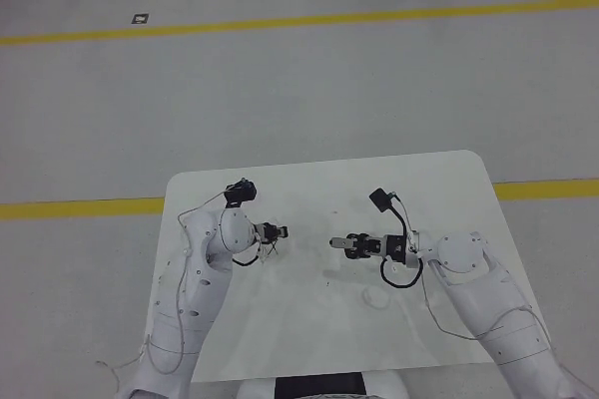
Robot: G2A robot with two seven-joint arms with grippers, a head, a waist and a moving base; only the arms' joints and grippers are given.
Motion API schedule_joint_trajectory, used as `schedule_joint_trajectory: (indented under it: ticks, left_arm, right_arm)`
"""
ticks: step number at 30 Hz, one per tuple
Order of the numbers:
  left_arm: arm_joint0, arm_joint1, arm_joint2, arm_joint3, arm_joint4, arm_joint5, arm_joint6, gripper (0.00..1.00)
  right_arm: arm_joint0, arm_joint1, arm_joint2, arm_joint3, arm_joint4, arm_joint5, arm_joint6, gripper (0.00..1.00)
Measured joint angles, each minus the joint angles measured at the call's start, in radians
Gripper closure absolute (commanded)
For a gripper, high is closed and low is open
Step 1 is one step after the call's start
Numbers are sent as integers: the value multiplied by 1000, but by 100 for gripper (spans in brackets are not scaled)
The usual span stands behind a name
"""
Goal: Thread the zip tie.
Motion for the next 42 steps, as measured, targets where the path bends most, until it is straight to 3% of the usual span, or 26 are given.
schedule_joint_trajectory:
  ticks: [4,7,15,18,19,22,23,25,27,30,36,42]
  left_arm:
    - [-20,-50,-23,59,9,0,0,0]
    - [-26,-65,-32,61,19,0,0,0]
    - [-25,-64,-31,60,19,0,0,0]
    - [-3,-60,-64,50,4,0,32,0]
    - [6,-58,-74,37,0,0,37,5]
    - [24,-53,-87,9,-3,0,28,34]
    - [29,-52,-91,1,-4,0,27,36]
    - [39,-51,-96,-12,-10,0,28,51]
    - [44,-51,-94,-15,-16,0,31,56]
    - [43,-52,-89,-11,-22,0,36,63]
    - [30,-52,-75,17,-26,0,42,67]
    - [1,-57,-65,85,-27,0,56,68]
  right_arm:
    - [0,0,0,0,0,0,0,0]
    - [0,0,0,0,0,0,0,0]
    - [0,0,0,0,0,0,0,0]
    - [0,0,0,0,0,0,0,0]
    - [0,0,0,0,0,0,0,0]
    - [0,0,0,0,0,0,0,0]
    - [0,0,0,0,0,0,0,0]
    - [0,0,0,0,0,0,0,0]
    - [0,0,0,0,0,0,0,0]
    - [0,0,0,0,0,0,0,0]
    - [0,0,0,0,0,0,0,0]
    - [0,0,0,0,0,0,0,0]
